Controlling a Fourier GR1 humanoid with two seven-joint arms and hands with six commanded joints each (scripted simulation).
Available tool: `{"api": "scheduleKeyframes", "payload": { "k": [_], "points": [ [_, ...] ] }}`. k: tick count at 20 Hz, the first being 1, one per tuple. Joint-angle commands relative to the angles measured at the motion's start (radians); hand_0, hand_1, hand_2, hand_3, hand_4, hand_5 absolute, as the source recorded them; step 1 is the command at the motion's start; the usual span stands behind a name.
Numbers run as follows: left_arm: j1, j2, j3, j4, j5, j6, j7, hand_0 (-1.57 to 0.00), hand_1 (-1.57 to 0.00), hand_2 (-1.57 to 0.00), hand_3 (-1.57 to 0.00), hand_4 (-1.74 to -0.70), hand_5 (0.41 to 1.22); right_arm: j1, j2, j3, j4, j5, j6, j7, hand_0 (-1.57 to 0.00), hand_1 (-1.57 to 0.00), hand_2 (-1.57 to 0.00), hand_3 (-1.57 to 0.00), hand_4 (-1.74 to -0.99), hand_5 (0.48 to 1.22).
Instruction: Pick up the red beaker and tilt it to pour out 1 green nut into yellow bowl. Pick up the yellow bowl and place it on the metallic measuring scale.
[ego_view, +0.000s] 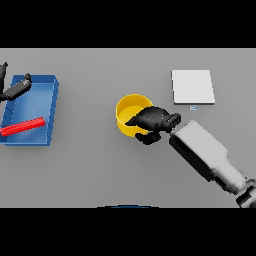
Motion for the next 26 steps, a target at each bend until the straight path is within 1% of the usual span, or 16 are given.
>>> {"api": "scheduleKeyframes", "payload": {
  "k": [1, 2, 3, 4, 5, 7, 8, 9, 12, 15, 17, 18, 20, 21, 24, 26],
  "points": [
    [-0.006, -0.002, 0.002, -0.001, 0.001, 0.000, -0.003, 0.00, 0.00, 0.00, 0.00, -0.80, 0.725, 0.002, -0.006, -0.002, -0.004, -0.007, 0.013, -0.008, -0.72, -0.66, -0.62, -0.47, -1.488, 1.016],
    [0.004, 0.008, 0.006, -0.016, 0.007, 0.002, -0.004, 0.00, 0.00, 0.00, 0.00, -0.80, 0.726, -0.001, -0.011, 0.002, 0.001, -0.012, 0.025, -0.029, -0.89, -0.85, -0.81, -0.59, -1.534, 1.057],
    [0.000, 0.001, 0.004, -0.008, 0.006, 0.003, 0.004, 0.00, 0.00, 0.00, 0.00, -0.80, 0.727, -0.003, -0.017, 0.000, -0.008, -0.023, 0.050, -0.026, -1.03, -0.99, -0.97, -0.69, -1.571, 1.090],
    [0.000, 0.003, 0.000, -0.011, 0.003, 0.000, 0.009, 0.00, 0.00, 0.00, 0.00, -0.80, 0.728, -0.001, -0.024, 0.000, -0.018, -0.031, 0.068, -0.026, -1.14, -1.11, -1.09, -0.87, -1.604, 1.116],
    [0.004, 0.004, -0.001, -0.018, 0.002, 0.007, 0.014, 0.00, 0.00, 0.00, 0.00, -0.80, 0.727, -0.002, -0.027, 0.003, -0.017, -0.032, 0.071, -0.030, -1.22, -1.20, -1.18, -0.93, -1.628, 1.137],
    [0.002, 0.015, 0.005, -0.032, 0.007, 0.004, 0.018, 0.00, 0.00, 0.00, 0.00, -0.80, 0.726, 0.000, -0.022, 0.008, -0.023, -0.036, 0.070, -0.002, -1.35, -1.33, -1.28, -1.09, -1.667, 1.167],
    [0.006, 0.016, 0.006, -0.032, 0.009, 0.005, 0.013, 0.00, 0.00, 0.00, 0.00, -0.80, 0.725, 0.002, -0.029, 0.005, -0.029, -0.044, 0.069, -0.010, -1.39, -1.38, -1.31, -1.14, -1.682, 1.178],
    [0.011, 0.012, 0.004, -0.037, 0.011, 0.007, 0.017, 0.00, 0.00, 0.00, 0.00, -0.80, 0.726, 0.006, -0.028, 0.007, -0.041, -0.047, 0.074, 0.007, -1.43, -1.42, -1.35, -1.16, -1.694, 1.187],
    [0.008, 0.013, 0.002, -0.040, 0.008, 0.008, 0.017, 0.00, 0.00, 0.00, 0.00, -0.81, 0.725, 0.005, -0.036, 0.001, -0.057, -0.054, 0.077, 0.021, -1.50, -1.49, -1.45, -1.18, -1.717, 1.203],
    [0.015, 0.023, 0.006, -0.044, 0.011, 0.006, 0.013, 0.00, 0.00, 0.00, 0.00, -0.80, 0.724, -0.003, -0.079, -0.032, -0.119, -0.091, 0.109, 0.019, -1.53, -1.53, -1.49, -1.19, -1.729, 1.212],
    [0.015, 0.019, 0.002, -0.044, 0.007, 0.010, 0.020, 0.00, 0.00, 0.00, 0.00, -0.80, 0.723, -0.006, -0.089, -0.040, -0.154, -0.102, 0.126, 0.045, -1.55, -1.55, -1.49, -1.33, -1.732, 1.215],
    [0.014, 0.023, 0.003, -0.044, 0.008, 0.006, 0.015, 0.00, 0.00, 0.00, 0.00, -0.80, 0.721, -0.016, -0.110, -0.048, -0.179, -0.110, 0.146, 0.044, -1.55, -1.55, -1.51, -1.38, -1.731, 1.216],
    [0.015, 0.031, 0.006, -0.042, 0.010, 0.000, 0.015, 0.00, 0.00, 0.00, 0.00, -0.80, 0.719, -0.041, -0.132, -0.077, -0.223, -0.127, 0.175, 0.071, -1.56, -1.56, -1.53, -1.35, -1.728, 1.218],
    [0.003, 0.022, -0.001, -0.050, 0.003, 0.006, 0.025, 0.00, 0.00, 0.00, 0.00, -0.80, 0.720, -0.051, -0.127, -0.081, -0.233, -0.125, 0.189, 0.118, -1.56, -1.56, -1.54, -1.34, -1.726, 1.219],
    [0.012, 0.025, 0.004, -0.053, 0.011, 0.004, 0.017, 0.00, 0.00, 0.00, 0.00, -0.81, 0.723, -0.042, -0.163, -0.113, -0.264, -0.145, 0.201, 0.131, -1.57, -1.57, -1.55, -1.26, -1.721, 1.219],
    [0.015, 0.018, 0.000, -0.052, 0.006, 0.011, 0.022, 0.00, 0.00, 0.00, 0.00, -0.80, 0.723, -0.035, -0.196, -0.128, -0.273, -0.155, 0.207, 0.119, -1.57, -1.57, -1.56, -1.25, -1.720, 1.219]
  ]
}}
